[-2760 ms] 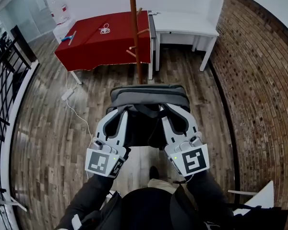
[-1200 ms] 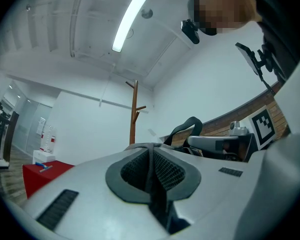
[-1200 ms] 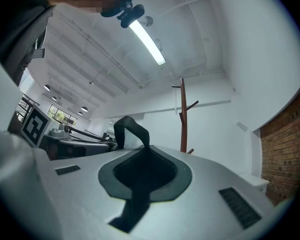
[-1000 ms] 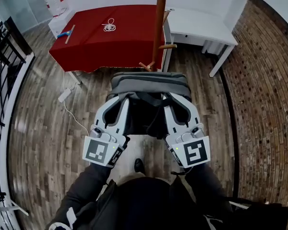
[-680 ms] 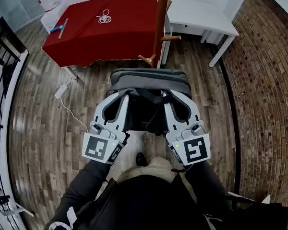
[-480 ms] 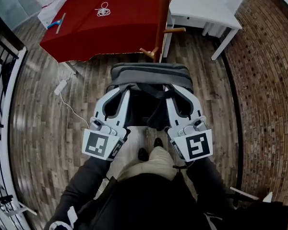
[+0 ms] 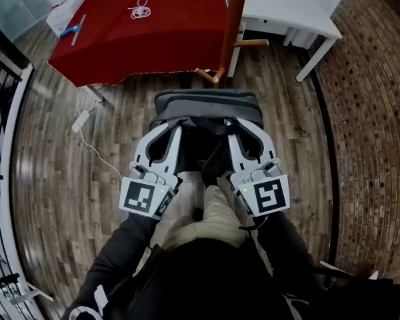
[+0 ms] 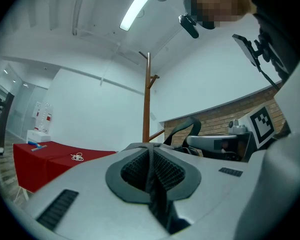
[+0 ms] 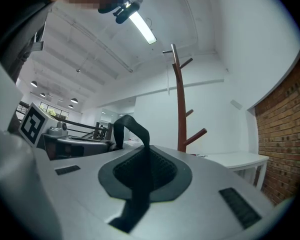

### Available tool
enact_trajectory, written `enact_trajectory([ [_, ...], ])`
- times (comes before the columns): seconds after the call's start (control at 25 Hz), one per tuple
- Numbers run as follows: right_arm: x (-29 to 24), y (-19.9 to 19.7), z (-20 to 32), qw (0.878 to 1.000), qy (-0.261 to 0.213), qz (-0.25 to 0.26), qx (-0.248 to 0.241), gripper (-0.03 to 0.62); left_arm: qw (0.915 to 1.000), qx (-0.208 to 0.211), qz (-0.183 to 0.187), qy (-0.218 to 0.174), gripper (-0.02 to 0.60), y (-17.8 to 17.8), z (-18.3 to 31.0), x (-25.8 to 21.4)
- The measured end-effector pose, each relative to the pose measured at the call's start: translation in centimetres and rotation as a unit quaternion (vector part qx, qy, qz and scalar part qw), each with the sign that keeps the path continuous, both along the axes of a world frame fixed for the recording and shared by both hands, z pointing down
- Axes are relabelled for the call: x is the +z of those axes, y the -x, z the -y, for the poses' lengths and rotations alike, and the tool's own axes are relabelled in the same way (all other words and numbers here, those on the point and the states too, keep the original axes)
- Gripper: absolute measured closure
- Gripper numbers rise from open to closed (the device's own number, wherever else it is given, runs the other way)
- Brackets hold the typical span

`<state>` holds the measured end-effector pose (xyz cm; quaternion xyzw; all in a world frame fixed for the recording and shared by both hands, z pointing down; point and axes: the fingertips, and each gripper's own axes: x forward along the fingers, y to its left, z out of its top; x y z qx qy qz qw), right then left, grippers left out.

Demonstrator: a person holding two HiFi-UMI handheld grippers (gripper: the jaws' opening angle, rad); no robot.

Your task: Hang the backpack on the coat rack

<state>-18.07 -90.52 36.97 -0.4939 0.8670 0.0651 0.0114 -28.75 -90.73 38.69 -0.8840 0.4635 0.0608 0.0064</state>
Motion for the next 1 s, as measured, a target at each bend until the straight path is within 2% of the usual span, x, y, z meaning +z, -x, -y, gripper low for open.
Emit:
enact_trajectory([
  [0.64,7.3,-1.1,9.9,0.999,0.054,0.006,-0.001,0.574,0.9987,0.001,0.013,0.049,0.546,-0.8,9.8,7.4],
  [1.0,6.4,-1.0,12.8,0.996,0.086,0.029,-0.010,0.574,0.9973,0.003,-0.006,0.073,0.546,-0.7,13.3,6.1],
])
